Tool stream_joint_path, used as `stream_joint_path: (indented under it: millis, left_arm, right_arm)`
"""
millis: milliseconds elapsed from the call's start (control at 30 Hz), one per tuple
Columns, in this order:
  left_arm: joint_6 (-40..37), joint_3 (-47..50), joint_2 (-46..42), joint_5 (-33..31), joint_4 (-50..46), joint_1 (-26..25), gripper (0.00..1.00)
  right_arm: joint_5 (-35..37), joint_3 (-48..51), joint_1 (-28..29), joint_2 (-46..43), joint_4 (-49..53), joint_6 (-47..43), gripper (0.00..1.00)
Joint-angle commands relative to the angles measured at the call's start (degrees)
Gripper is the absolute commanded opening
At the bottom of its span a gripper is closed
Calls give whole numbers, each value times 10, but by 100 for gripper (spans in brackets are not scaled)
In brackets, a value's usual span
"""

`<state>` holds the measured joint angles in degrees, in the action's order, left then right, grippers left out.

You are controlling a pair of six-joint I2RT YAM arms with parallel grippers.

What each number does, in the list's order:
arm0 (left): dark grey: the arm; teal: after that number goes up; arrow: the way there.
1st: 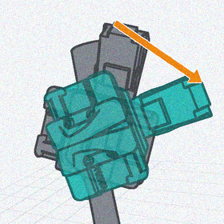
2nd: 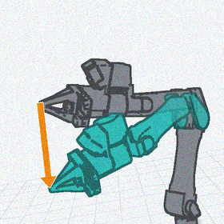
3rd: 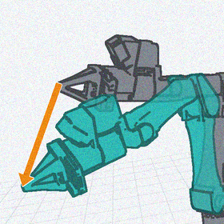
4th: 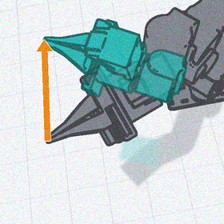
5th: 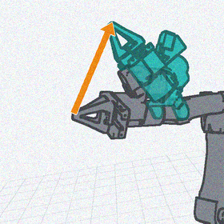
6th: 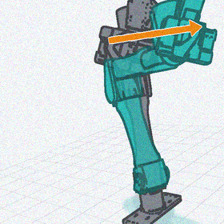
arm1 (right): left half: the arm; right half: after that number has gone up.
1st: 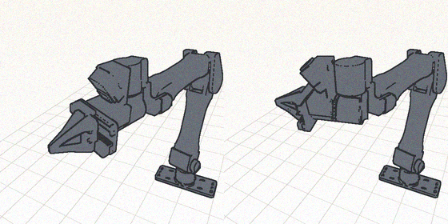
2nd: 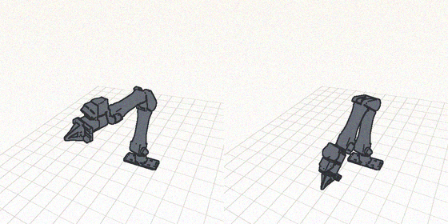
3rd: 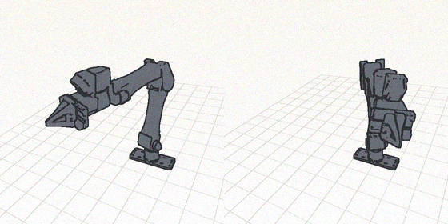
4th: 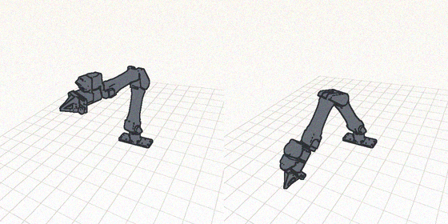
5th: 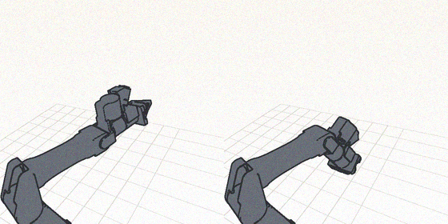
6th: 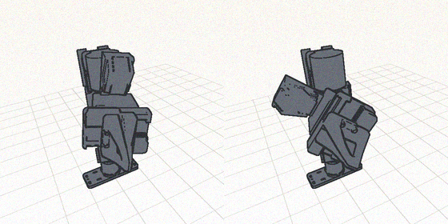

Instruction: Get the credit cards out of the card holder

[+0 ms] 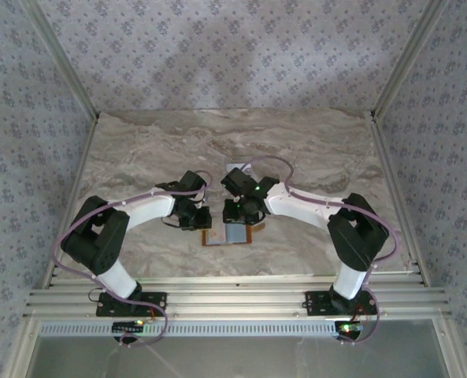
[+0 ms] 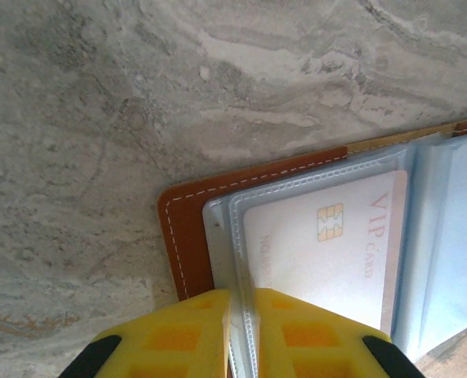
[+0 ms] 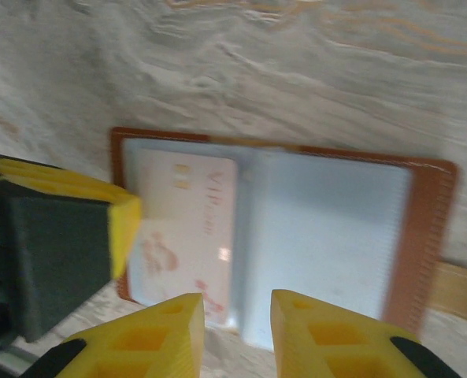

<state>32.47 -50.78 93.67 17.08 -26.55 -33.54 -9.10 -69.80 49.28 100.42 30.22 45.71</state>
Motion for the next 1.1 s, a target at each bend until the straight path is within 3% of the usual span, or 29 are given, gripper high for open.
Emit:
stream_joint_path:
  millis: [0, 300, 1067]
  left_arm:
    - [-1, 15, -3, -16, -10, -3, 16]
    - [-1, 18, -3, -16, -9, -3, 15]
    - [-4, 11, -15, -22, -24, -3, 15]
  right_arm:
    - [-61, -4, -1, 32, -60, 13, 29]
    - [-78, 5, 1, 72, -94, 18, 28]
    - [9, 0, 6, 90, -5, -15, 28]
